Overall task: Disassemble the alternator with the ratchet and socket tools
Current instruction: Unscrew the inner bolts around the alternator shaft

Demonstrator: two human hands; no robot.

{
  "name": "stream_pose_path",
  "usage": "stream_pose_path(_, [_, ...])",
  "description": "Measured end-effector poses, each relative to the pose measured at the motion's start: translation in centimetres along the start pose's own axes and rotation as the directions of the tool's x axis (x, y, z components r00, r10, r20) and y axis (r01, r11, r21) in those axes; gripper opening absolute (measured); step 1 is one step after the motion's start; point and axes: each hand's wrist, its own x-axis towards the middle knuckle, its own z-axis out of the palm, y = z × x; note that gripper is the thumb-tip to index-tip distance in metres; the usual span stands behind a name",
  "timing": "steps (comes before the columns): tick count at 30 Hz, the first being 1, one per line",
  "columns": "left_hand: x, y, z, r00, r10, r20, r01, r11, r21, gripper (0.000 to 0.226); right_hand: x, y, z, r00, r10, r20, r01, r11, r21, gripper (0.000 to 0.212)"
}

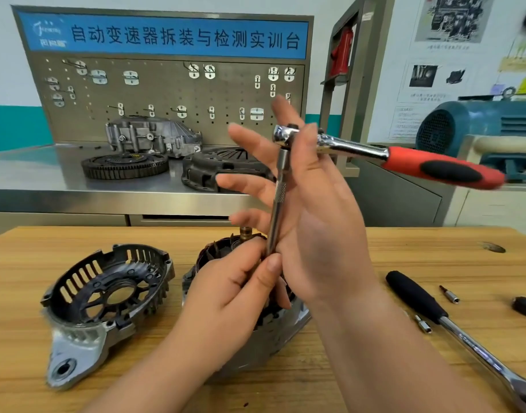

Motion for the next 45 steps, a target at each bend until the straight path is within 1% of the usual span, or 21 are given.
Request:
stream_pose_path(3, [0.0,0.0,-0.1,1.000,0.000,-0.001,0.000,1.000,-0.002,0.033,0.1,-0.2,-0.2,0.990,0.115,0.078,-0.114,0.993,-0.009,0.064])
stream_pose_path(5, [0.0,0.1,-0.1,1.000,0.016,-0.009,-0.016,1.000,0.003,0.031,0.2,-0.2,-0.5,0.986,0.139,0.097,-0.139,0.990,-0.009,0.065])
stream_pose_path(8, [0.0,0.3,0.1,0.998,0.045,-0.033,-0.043,0.998,0.036,0.022,0.1,-0.2,-0.6,0.995,0.085,0.060,-0.090,0.993,0.080,0.063])
stream_pose_path(11, [0.1,0.5,0.1,0.996,0.076,-0.043,-0.073,0.995,0.073,0.022,0.1,-0.2,-0.5,1.000,0.005,-0.012,-0.003,0.983,0.181,0.056])
stream_pose_path(13, [0.1,0.5,0.1,0.997,0.069,-0.038,-0.066,0.995,0.073,0.021,0.1,-0.3,-0.3,0.997,-0.040,-0.066,0.051,0.982,0.179,0.053])
stream_pose_path(15, [0.0,0.3,0.1,0.999,0.027,-0.023,-0.026,0.999,0.045,0.029,0.1,-0.3,-0.3,0.992,-0.080,-0.099,0.090,0.991,0.097,0.041])
stream_pose_path(17, [0.0,0.1,0.0,1.000,-0.001,0.018,0.000,0.999,0.038,0.040,0.1,-0.5,-0.5,0.985,-0.138,-0.102,0.133,0.989,-0.057,0.026])
stream_pose_path(20, [0.1,0.0,-0.4,0.993,-0.054,0.102,0.056,0.998,-0.017,0.039,0.3,-0.8,-0.8,0.962,-0.264,-0.066,0.231,0.921,-0.314,0.021])
stream_pose_path(21, [0.1,0.0,-0.6,0.988,-0.078,0.130,0.085,0.995,-0.047,0.038,0.3,-0.9,-0.8,0.959,-0.281,-0.043,0.248,0.899,-0.362,0.020])
stream_pose_path(23, [0.3,-0.2,-1.0,0.972,-0.125,0.200,0.147,0.984,-0.099,0.036,0.4,-1.0,-0.8,0.965,-0.263,-0.019,0.236,0.892,-0.384,0.021])
stream_pose_path(26, [0.7,-0.2,-1.5,0.961,-0.136,0.241,0.170,0.977,-0.126,0.035,0.4,-1.2,-0.8,0.982,-0.182,-0.052,0.158,0.939,-0.304,0.022])
stream_pose_path(29, [0.9,-0.1,-1.4,0.968,-0.134,0.212,0.163,0.978,-0.128,0.034,0.4,-1.3,-0.7,0.997,-0.025,-0.072,0.022,0.999,-0.043,0.024])
stream_pose_path(31, [1.0,0.1,-1.2,0.970,-0.135,0.201,0.165,0.976,-0.143,0.036,0.4,-1.4,-0.8,0.994,0.089,-0.068,-0.083,0.993,0.087,0.028])
stream_pose_path(33, [1.1,0.2,-1.0,0.969,-0.151,0.195,0.182,0.971,-0.153,0.040,0.4,-1.4,-0.9,0.985,0.150,-0.090,-0.140,0.983,0.115,0.028])
stream_pose_path(35, [1.2,0.2,-1.0,0.973,-0.158,0.170,0.183,0.973,-0.140,0.037,0.3,-1.1,-0.9,0.985,0.096,-0.142,-0.087,0.994,0.068,0.025])
stream_pose_path(37, [1.1,0.2,-0.9,0.977,-0.154,0.146,0.170,0.980,-0.107,0.032,0.1,-0.8,-0.6,0.982,-0.086,-0.167,0.070,0.993,-0.096,0.021])
stream_pose_path(39, [1.1,0.3,-0.8,0.979,-0.161,0.126,0.172,0.982,-0.082,0.028,0.0,-0.6,-0.3,0.945,-0.303,-0.120,0.250,0.911,-0.328,0.024])
stream_pose_path(40, [1.1,0.4,-0.8,0.979,-0.163,0.121,0.171,0.983,-0.062,0.030,-0.1,-0.4,-0.3,0.924,-0.374,-0.074,0.316,0.860,-0.400,0.027])
stream_pose_path(41, [1.1,0.4,-0.8,0.980,-0.160,0.119,0.166,0.985,-0.044,0.032,-0.1,-0.3,-0.2,0.915,-0.400,-0.045,0.345,0.838,-0.423,0.030])
stream_pose_path(42, [1.1,0.3,-0.8,0.980,-0.154,0.123,0.160,0.986,-0.040,0.032,-0.1,-0.3,-0.1,0.922,-0.385,-0.043,0.337,0.851,-0.403,0.032])
stream_pose_path(45, [0.9,0.3,-1.1,0.974,-0.140,0.179,0.157,0.984,-0.081,0.036,-0.1,-0.4,0.0,0.972,-0.217,-0.091,0.195,0.959,-0.205,0.031])
